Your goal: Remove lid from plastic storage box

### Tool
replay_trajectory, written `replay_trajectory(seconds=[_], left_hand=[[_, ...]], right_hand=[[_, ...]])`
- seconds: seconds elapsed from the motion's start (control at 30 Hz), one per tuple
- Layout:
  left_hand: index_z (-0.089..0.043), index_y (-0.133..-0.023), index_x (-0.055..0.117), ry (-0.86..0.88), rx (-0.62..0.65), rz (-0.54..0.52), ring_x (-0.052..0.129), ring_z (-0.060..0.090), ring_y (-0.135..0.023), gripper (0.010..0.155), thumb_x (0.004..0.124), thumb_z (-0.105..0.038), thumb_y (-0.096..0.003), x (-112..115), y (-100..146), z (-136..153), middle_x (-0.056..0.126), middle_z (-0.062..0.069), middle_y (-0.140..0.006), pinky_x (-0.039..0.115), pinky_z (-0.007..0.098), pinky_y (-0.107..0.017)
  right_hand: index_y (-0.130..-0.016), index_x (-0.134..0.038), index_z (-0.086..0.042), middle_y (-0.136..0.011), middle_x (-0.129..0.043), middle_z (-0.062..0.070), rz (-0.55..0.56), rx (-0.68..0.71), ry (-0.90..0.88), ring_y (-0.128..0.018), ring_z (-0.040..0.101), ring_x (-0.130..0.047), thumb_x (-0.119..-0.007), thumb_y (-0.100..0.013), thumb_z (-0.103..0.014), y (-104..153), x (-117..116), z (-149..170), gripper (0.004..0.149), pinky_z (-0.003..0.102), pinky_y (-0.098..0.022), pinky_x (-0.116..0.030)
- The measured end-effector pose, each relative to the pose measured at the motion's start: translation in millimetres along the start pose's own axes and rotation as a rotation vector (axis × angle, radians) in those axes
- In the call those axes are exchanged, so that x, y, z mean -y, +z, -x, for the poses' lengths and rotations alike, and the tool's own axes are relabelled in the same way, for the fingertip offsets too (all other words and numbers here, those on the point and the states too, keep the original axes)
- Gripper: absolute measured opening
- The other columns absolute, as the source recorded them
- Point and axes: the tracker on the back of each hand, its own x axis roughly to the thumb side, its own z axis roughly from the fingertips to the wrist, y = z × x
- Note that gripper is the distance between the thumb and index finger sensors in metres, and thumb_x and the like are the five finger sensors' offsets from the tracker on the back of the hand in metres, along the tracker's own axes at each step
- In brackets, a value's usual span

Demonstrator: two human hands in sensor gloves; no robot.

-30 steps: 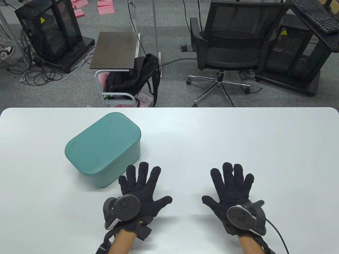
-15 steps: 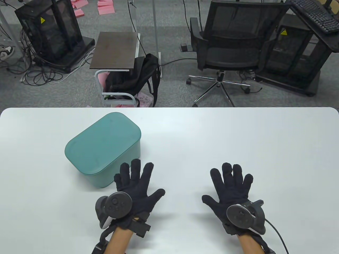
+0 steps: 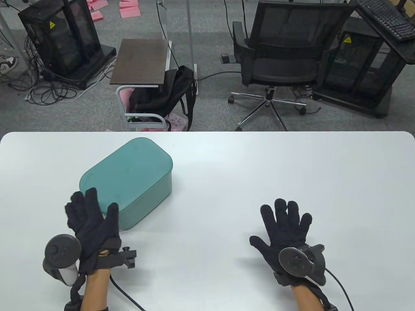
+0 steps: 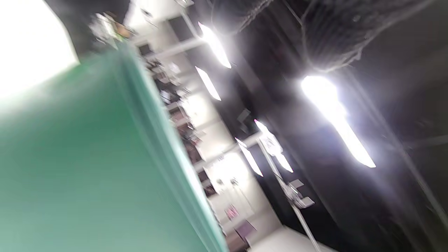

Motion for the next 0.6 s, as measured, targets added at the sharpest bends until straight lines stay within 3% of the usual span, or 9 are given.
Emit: replay_trajectory(seconds=[0.13,0.23,0.43,0.5,0.57,0.6], left_hand=[[-0.021,-0.119,0.038,0.046,-0.155,-0.002,0.007,0.043,-0.104,0.09,0.065,-0.075,-0.0533,-1,-6,40,0.017,0.017,-0.12,0.014,0.064,-0.068],[-0.018,-0.119,0.04,0.196,-0.238,0.002,0.009,0.046,-0.104,0.093,0.064,-0.078,-0.0527,7,-8,59,0.019,0.02,-0.12,0.016,0.065,-0.068],[-0.017,-0.119,0.044,0.258,-0.316,0.069,0.011,0.047,-0.104,0.094,0.065,-0.08,-0.0526,15,-8,62,0.019,0.02,-0.12,0.018,0.066,-0.068],[-0.015,-0.117,0.049,0.289,-0.348,0.101,0.011,0.047,-0.104,0.09,0.068,-0.076,-0.0536,22,-8,66,0.019,0.021,-0.119,0.018,0.066,-0.068],[-0.017,-0.118,0.044,0.351,-0.355,0.123,0.01,0.048,-0.103,0.087,0.069,-0.072,-0.0553,26,-8,69,0.017,0.022,-0.119,0.018,0.066,-0.068],[-0.016,-0.116,0.051,0.404,-0.363,0.122,0.01,0.048,-0.103,0.083,0.07,-0.07,-0.0555,28,-8,69,0.018,0.021,-0.119,0.018,0.066,-0.068]], right_hand=[[-0.115,-0.034,-0.029,-0.121,-0.026,0.015,-0.003,-0.03,-0.012,-0.106,0.049,-0.024,-0.049,-0.051,-0.079,1,0,5,0.083,0.076,-0.063,-0.02],[-0.115,-0.034,-0.029,-0.121,-0.027,0.015,0.007,-0.049,-0.018,-0.106,0.049,-0.024,-0.049,-0.051,-0.079,1,1,8,0.083,0.076,-0.063,-0.02],[-0.115,-0.035,-0.028,-0.121,-0.027,0.015,0.025,-0.073,-0.033,-0.106,0.049,-0.025,-0.049,-0.051,-0.079,3,6,14,0.083,0.076,-0.063,-0.021],[-0.115,-0.035,-0.028,-0.121,-0.028,0.015,0.027,-0.08,-0.037,-0.106,0.049,-0.025,-0.05,-0.051,-0.078,4,6,15,0.082,0.076,-0.063,-0.021],[-0.115,-0.035,-0.028,-0.121,-0.028,0.015,0.027,-0.082,-0.037,-0.106,0.049,-0.025,-0.05,-0.051,-0.078,4,6,16,0.082,0.076,-0.063,-0.021],[-0.115,-0.035,-0.028,-0.121,-0.028,0.015,0.028,-0.084,-0.036,-0.106,0.049,-0.026,-0.05,-0.051,-0.078,5,7,16,0.082,0.076,-0.063,-0.021]])
